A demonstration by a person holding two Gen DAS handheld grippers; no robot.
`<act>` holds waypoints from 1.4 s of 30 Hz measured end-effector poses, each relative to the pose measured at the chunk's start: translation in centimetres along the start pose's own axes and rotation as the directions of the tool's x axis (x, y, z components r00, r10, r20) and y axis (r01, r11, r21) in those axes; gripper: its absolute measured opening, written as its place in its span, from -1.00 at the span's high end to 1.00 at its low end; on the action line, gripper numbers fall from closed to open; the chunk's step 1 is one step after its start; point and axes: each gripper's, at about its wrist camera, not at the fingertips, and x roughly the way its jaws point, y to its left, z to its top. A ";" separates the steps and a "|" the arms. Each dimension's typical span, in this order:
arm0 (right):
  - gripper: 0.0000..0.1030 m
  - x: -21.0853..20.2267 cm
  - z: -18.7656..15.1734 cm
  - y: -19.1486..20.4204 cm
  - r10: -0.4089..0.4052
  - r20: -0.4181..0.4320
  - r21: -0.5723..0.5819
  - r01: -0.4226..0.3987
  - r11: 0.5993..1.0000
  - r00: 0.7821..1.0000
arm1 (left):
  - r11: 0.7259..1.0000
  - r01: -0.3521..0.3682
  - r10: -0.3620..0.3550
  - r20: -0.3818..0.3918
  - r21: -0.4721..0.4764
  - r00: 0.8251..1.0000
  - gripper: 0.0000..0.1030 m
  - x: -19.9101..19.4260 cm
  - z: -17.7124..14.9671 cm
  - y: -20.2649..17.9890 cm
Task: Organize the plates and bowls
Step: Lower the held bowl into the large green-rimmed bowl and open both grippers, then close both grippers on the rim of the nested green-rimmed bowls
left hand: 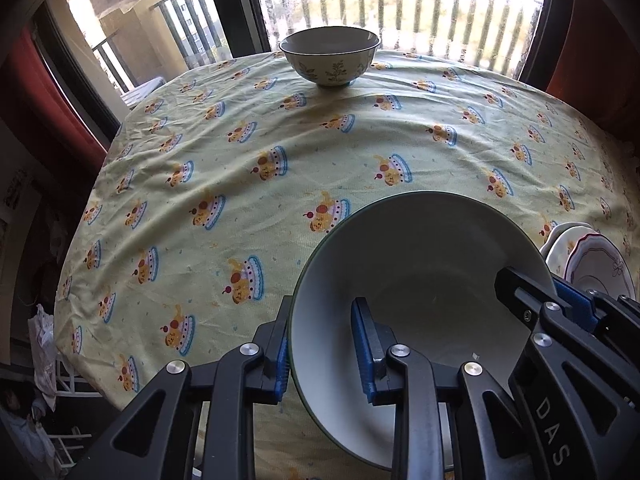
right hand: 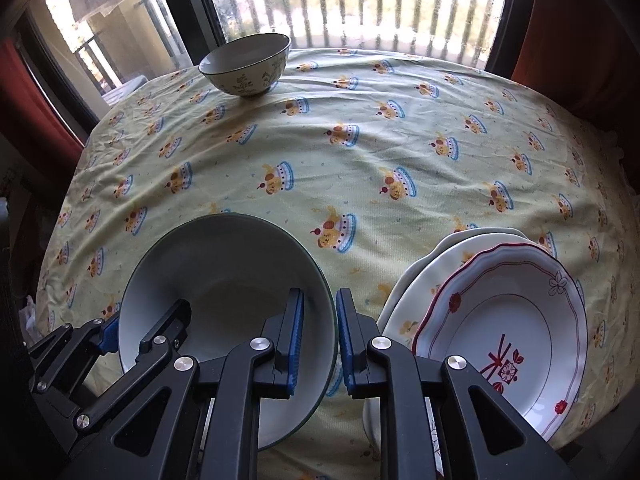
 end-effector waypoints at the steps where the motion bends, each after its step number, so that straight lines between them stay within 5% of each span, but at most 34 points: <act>1: 0.61 0.0 0.1 0.0 0.000 0.000 -0.001 0.000 1.000 1.000 | 1.000 0.001 -0.001 0.000 0.001 1.000 0.49 0.0 0.0 0.0; 9: 0.61 -0.1 0.4 -0.3 0.015 -0.023 0.014 -0.015 1.000 1.000 | 0.998 0.066 -0.067 -0.039 -0.024 0.997 0.31 0.0 0.4 0.6; 12: 0.57 -0.7 0.9 -0.1 0.026 -0.016 0.010 -0.025 1.000 1.000 | 0.995 0.096 -0.096 -0.025 -0.024 0.995 0.01 -0.8 1.1 0.9; 16: -0.35 -2.1 2.1 0.4 0.035 0.040 0.018 -0.035 0.999 0.999 | 0.995 0.099 -0.098 0.017 -0.011 0.995 -0.34 -2.3 2.6 1.5; 17: -0.42 -2.5 2.5 0.6 0.037 0.058 0.019 -0.038 0.999 0.998 | 0.995 0.097 -0.096 0.025 -0.007 0.995 -0.38 -2.6 3.1 1.8; 24: -0.49 -4.0 6.5 2.7 0.056 0.113 0.016 -0.058 0.998 0.992 | 0.994 0.105 -0.105 0.104 0.007 0.989 -0.59 -4.1 7.1 3.8; 42: -0.52 -3.4 17.9 6.3 -0.042 0.220 0.078 0.025 0.997 0.975 | 0.995 0.095 -0.098 0.217 0.025 0.971 -0.54 -1.6 18.2 6.6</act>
